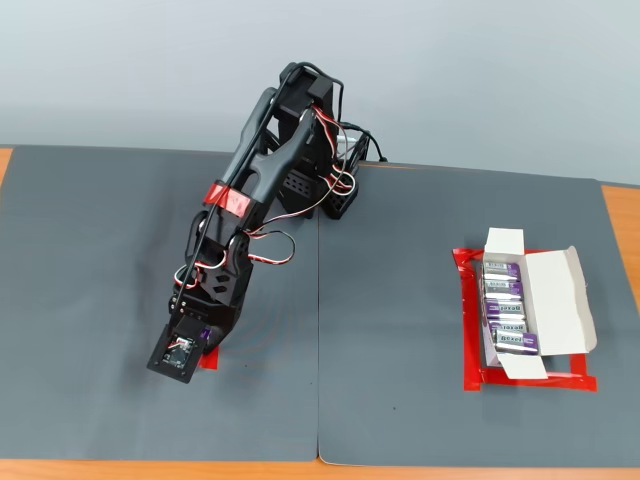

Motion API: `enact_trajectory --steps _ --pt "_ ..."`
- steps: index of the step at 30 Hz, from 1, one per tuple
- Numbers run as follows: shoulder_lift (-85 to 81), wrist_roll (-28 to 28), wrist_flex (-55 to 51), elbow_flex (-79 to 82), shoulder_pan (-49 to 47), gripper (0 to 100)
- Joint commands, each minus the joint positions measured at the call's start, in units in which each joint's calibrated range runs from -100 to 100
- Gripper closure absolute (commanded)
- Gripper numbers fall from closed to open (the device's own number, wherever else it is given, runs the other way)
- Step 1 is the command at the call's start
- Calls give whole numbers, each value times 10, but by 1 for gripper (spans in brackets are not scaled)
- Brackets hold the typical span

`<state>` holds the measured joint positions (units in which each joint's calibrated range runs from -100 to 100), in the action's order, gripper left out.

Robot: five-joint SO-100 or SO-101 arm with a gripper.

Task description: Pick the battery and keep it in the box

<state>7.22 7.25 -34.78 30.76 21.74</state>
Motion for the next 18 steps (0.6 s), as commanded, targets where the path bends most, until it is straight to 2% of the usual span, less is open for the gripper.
enact_trajectory --steps 1,14,18 --pt "-4 2 1 -25 1 97" --pt "-61 -1 -2 -21 -11 98" --pt "-101 -1 -54 -34 -26 98"
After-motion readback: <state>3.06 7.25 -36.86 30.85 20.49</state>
